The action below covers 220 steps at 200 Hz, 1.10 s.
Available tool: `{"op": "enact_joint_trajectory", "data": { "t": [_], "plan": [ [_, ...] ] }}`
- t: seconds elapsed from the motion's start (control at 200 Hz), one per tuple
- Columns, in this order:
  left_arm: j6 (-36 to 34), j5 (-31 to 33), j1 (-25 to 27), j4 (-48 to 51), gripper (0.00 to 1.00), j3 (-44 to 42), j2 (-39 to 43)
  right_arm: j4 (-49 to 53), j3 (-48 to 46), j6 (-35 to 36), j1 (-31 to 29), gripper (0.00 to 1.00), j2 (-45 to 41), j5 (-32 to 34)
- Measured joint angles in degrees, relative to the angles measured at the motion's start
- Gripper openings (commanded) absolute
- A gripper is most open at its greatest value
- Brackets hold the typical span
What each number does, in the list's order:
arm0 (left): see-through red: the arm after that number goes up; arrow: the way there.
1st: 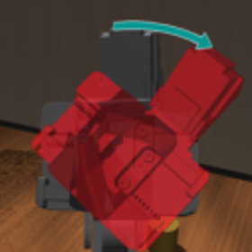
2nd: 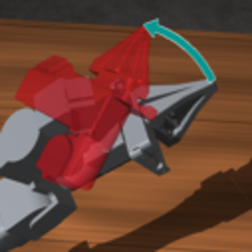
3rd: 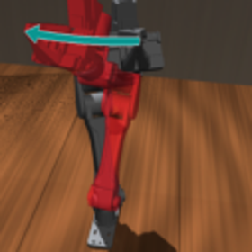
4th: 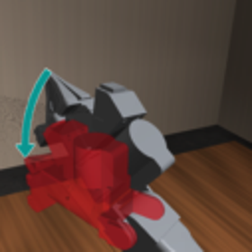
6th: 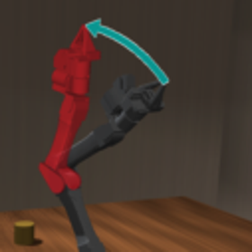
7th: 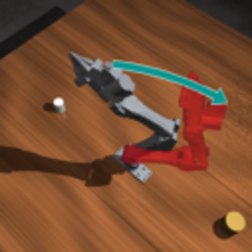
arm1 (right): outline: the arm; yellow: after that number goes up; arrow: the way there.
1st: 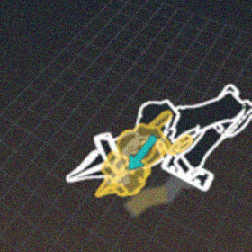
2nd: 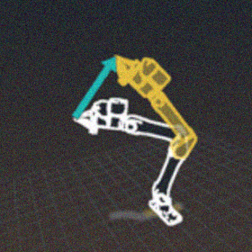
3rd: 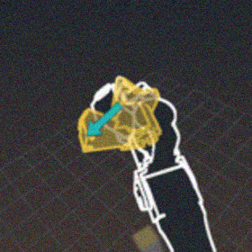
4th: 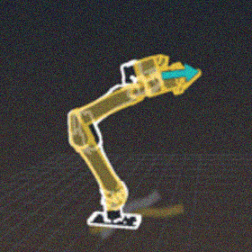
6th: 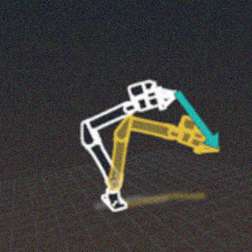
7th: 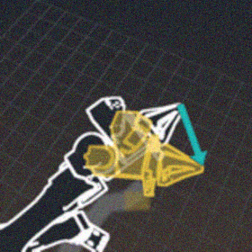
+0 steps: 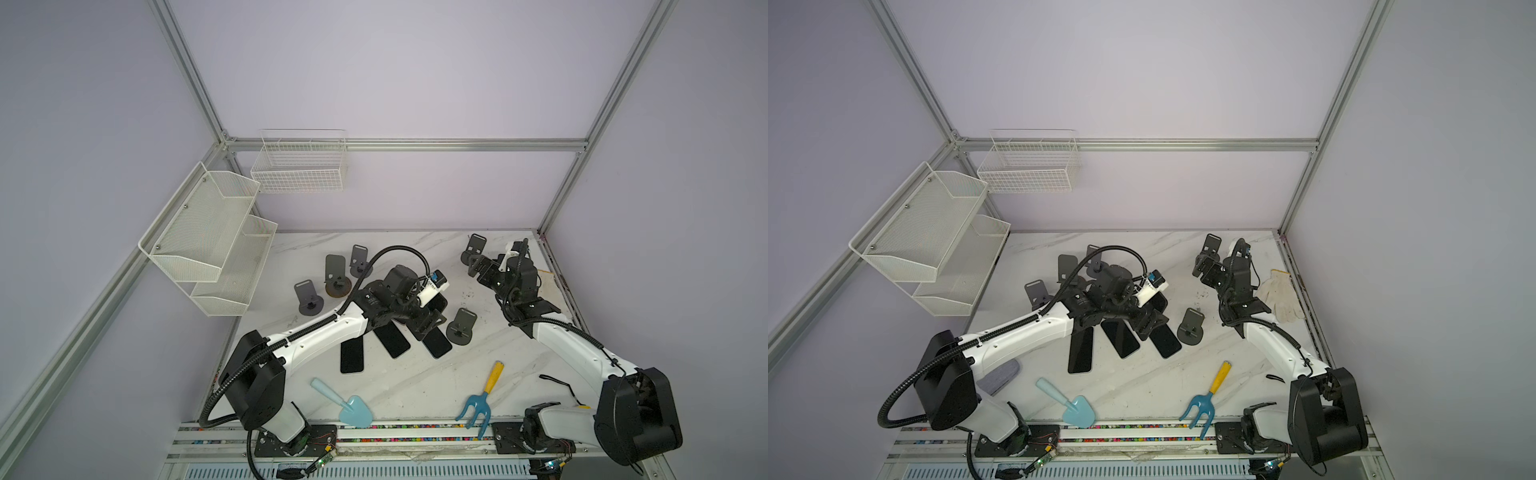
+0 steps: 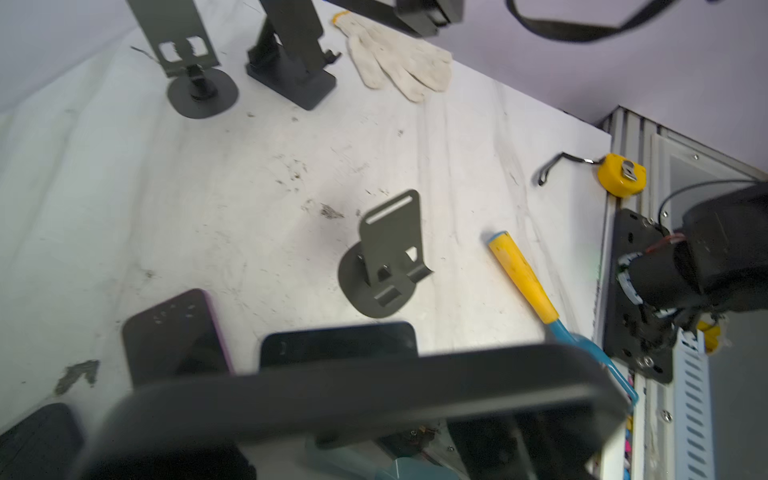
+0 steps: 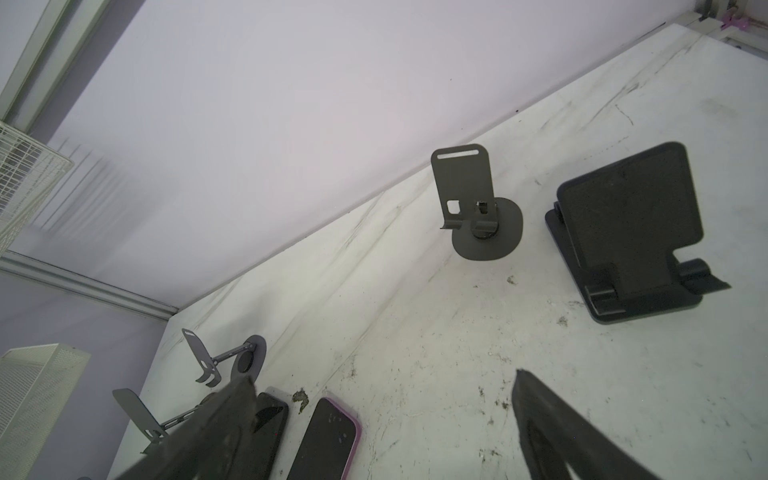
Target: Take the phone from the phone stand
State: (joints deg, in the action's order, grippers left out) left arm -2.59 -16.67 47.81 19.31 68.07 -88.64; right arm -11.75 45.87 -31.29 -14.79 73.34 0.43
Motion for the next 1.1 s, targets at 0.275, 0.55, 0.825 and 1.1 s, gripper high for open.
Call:
{"op": "enact_joint_trajectory", "data": {
  "t": [0.275, 0.55, 0.825, 1.1],
  "plan": [
    [-0.59, 1.79, 7.91, 0.11, 0.70, -7.82, 0.37, 0.07, -3.48, -0.39, 0.02, 0.97, -4.31, 0.20],
    [-2.16, 5.44, 13.51, 0.28, 0.70, -11.04, -2.43, 0.94, -5.16, -0.59, 0.02, 0.97, -8.28, 0.72],
    [-3.63, 9.44, 14.34, 1.79, 0.68, -12.48, -8.87, 2.21, -6.71, -0.55, 0.02, 0.97, -11.34, 0.68],
    [-4.11, 10.60, 15.61, 1.77, 0.72, -12.48, -8.83, 3.45, -8.92, -0.39, 0.02, 0.97, -14.34, 0.61]
  ]
}}
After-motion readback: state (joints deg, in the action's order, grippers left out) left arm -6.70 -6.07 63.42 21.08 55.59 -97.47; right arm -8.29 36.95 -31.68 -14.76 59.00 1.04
